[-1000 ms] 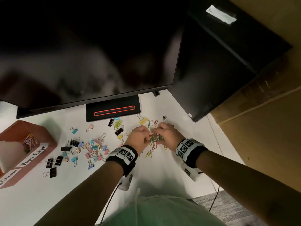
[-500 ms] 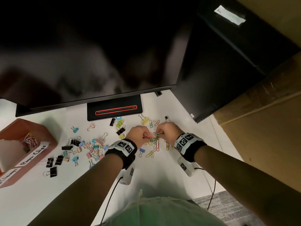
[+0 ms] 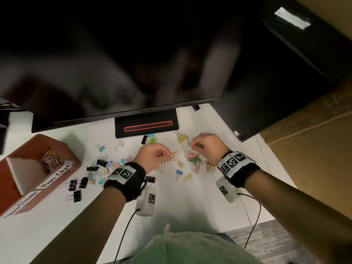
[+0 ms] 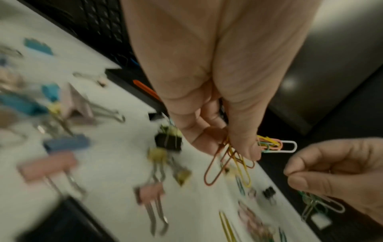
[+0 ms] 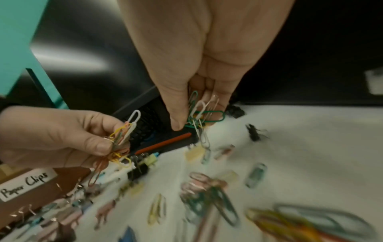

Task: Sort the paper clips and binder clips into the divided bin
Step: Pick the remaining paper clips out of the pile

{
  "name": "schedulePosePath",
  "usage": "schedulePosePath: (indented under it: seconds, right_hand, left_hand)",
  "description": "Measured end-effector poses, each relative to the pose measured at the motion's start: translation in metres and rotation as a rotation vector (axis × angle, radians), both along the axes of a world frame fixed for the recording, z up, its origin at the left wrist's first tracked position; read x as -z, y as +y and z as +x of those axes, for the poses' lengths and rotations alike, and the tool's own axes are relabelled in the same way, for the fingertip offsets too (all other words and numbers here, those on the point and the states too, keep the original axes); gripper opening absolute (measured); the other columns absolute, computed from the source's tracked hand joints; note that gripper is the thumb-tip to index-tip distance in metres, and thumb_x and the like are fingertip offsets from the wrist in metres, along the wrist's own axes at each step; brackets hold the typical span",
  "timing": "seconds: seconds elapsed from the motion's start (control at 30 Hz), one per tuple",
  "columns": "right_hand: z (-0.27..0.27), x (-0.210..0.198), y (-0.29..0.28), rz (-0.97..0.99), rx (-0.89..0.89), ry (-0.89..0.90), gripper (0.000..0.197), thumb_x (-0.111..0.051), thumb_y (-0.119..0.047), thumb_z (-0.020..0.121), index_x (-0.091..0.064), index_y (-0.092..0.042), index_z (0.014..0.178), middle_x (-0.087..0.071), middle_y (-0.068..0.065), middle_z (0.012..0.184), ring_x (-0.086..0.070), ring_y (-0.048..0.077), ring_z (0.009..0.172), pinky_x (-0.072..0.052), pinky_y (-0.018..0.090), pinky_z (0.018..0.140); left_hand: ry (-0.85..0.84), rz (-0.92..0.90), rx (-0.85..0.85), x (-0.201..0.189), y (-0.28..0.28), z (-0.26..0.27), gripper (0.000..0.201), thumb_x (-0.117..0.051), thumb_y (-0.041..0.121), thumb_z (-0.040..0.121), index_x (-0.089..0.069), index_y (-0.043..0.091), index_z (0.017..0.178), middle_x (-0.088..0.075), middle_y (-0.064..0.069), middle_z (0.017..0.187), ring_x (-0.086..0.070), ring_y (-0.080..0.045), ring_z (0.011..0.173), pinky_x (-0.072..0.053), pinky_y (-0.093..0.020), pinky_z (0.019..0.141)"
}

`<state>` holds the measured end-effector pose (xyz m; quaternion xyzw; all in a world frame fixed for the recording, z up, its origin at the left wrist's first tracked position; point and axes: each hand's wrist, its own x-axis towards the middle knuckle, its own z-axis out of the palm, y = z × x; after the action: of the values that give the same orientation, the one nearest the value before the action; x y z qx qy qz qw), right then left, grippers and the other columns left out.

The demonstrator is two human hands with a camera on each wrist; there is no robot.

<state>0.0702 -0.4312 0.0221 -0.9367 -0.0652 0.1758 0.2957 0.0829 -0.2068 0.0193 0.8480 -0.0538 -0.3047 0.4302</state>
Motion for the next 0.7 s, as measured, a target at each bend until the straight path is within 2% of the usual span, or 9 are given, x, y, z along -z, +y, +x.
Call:
schedulePosePath:
  seconds: [0.13,0.2,0.27,0.4,0.43,0.5,0.53,0.6,0.7]
  right_hand:
    - [0.012,-0.024,0.046,0.080,-0.044,-0.103,0.012,-0.064,-0.016,0.086,-0.071,-0.012,0.096,-0.068,0.005,0.097,-0.062,0.017,0.087,-0.051,0.029,0.085]
    - [0.022,-0.036,0.087,0.136,-0.095,-0.160,0.011,-0.066,-0.016,0.085,-0.072,-0.013,0.094,-0.068,0.003,0.096,-0.062,0.014,0.085,-0.051,0.027,0.084]
    - [0.031,-0.049,0.139,0.208,-0.143,-0.191,0.012,-0.067,-0.014,0.084,-0.072,-0.010,0.093,-0.069,0.003,0.095,-0.060,0.010,0.084,-0.049,0.024,0.085]
    - [0.052,-0.065,0.259,0.320,-0.245,-0.207,0.010,-0.068,-0.014,0.082,-0.072,-0.009,0.091,-0.068,0.005,0.093,-0.053,0.006,0.080,-0.045,0.020,0.082]
    - [0.056,-0.067,0.288,0.337,-0.261,-0.186,0.010,-0.067,-0.014,0.083,-0.071,-0.010,0.091,-0.068,0.005,0.093,-0.054,0.007,0.081,-0.044,0.021,0.082]
    - [0.063,-0.064,0.340,0.366,-0.260,-0.122,0.009,-0.067,-0.014,0.083,-0.070,-0.012,0.091,-0.069,0.005,0.096,-0.059,0.015,0.086,-0.047,0.025,0.085]
    - [0.067,-0.059,0.361,0.362,-0.251,-0.097,0.009,-0.067,-0.014,0.083,-0.069,-0.012,0.091,-0.069,0.005,0.096,-0.062,0.018,0.089,-0.049,0.028,0.086]
    - [0.072,-0.049,0.391,0.342,-0.238,-0.062,0.011,-0.066,-0.013,0.083,-0.069,-0.010,0.094,-0.070,0.007,0.097,-0.064,0.022,0.092,-0.050,0.033,0.089]
    - [0.072,-0.039,0.409,0.295,-0.223,0.012,0.027,-0.061,-0.020,0.088,-0.061,-0.009,0.113,-0.070,0.011,0.106,-0.063,0.025,0.101,-0.048,0.036,0.095]
  left_hand:
    - [-0.080,-0.070,-0.191,-0.033,0.071,-0.005,0.018,-0.074,0.010,0.075,-0.067,0.027,0.079,-0.070,0.008,0.081,-0.064,-0.012,0.079,-0.051,-0.021,0.078]
    - [-0.118,-0.093,-0.321,-0.047,0.113,-0.006,0.022,-0.074,0.005,0.074,-0.067,0.026,0.074,-0.070,0.012,0.071,-0.063,-0.009,0.071,-0.051,-0.022,0.074]
    - [-0.167,-0.091,-0.446,-0.063,0.157,-0.009,0.023,-0.072,0.003,0.075,-0.066,0.024,0.072,-0.069,0.014,0.066,-0.061,-0.003,0.065,-0.051,-0.017,0.066]
    - [-0.220,-0.062,-0.661,-0.083,0.239,-0.013,0.014,-0.068,0.001,0.079,-0.065,0.014,0.078,-0.068,0.008,0.071,-0.063,-0.001,0.067,-0.050,-0.010,0.062]
    - [-0.230,-0.002,-0.699,-0.082,0.258,-0.012,0.012,-0.070,0.004,0.078,-0.066,0.015,0.077,-0.069,0.008,0.070,-0.064,-0.002,0.067,-0.053,-0.013,0.068]
    - [-0.202,0.080,-0.755,-0.073,0.287,-0.010,0.012,-0.073,0.011,0.076,-0.066,0.020,0.075,-0.070,0.002,0.074,-0.065,-0.015,0.073,-0.056,-0.036,0.082]
    - [-0.188,0.107,-0.770,-0.068,0.296,-0.008,0.011,-0.074,0.014,0.075,-0.066,0.021,0.073,-0.070,-0.001,0.075,-0.065,-0.020,0.074,-0.054,-0.045,0.085]
    - [-0.155,0.176,-0.752,-0.059,0.304,-0.005,0.008,-0.075,0.019,0.074,-0.067,0.022,0.076,-0.071,-0.004,0.083,-0.065,-0.022,0.082,-0.053,-0.047,0.088]
    - [-0.085,0.264,-0.659,-0.050,0.306,-0.004,0.029,-0.072,0.024,0.077,-0.064,0.017,0.104,-0.067,-0.003,0.110,-0.061,-0.017,0.100,-0.048,-0.039,0.097]
